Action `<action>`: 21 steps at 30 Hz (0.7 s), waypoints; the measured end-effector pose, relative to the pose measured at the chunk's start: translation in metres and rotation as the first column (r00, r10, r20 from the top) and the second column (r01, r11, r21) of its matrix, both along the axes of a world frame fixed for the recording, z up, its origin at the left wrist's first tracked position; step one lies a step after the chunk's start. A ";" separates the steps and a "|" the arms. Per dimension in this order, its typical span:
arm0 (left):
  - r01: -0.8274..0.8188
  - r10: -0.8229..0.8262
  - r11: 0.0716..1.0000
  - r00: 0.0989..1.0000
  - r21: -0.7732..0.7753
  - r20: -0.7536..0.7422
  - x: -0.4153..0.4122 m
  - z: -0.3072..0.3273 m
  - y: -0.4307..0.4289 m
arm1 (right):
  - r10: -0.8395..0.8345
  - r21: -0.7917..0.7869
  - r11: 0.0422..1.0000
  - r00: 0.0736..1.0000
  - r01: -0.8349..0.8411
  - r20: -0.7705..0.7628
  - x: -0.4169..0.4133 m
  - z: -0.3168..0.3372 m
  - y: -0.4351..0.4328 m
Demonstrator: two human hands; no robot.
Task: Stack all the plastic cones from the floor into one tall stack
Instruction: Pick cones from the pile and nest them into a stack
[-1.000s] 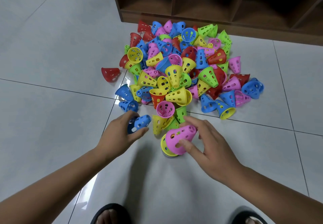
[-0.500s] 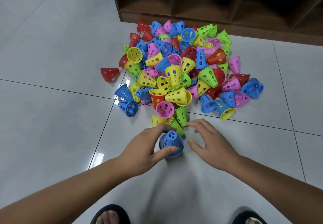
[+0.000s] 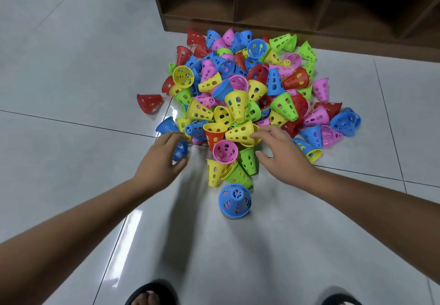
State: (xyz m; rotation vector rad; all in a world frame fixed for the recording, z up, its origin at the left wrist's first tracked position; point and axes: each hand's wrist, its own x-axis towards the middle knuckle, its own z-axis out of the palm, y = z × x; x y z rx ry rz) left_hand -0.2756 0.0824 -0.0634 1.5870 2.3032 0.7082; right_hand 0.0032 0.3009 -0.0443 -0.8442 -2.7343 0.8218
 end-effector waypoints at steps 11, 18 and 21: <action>-0.052 0.024 0.951 0.995 -0.305 -0.095 -0.040 -0.040 -0.025 | -0.265 -0.384 0.892 0.964 0.239 -0.016 -0.004 0.000 -0.008; -0.018 -0.060 0.937 0.975 -0.348 -0.213 -0.040 -0.048 -0.032 | -0.417 -0.522 0.799 0.901 0.299 -0.122 0.019 0.003 -0.028; 0.002 -0.053 0.932 0.990 -0.363 -0.131 -0.035 -0.049 -0.036 | -0.480 -0.637 0.713 0.867 0.294 -0.137 0.029 0.012 -0.038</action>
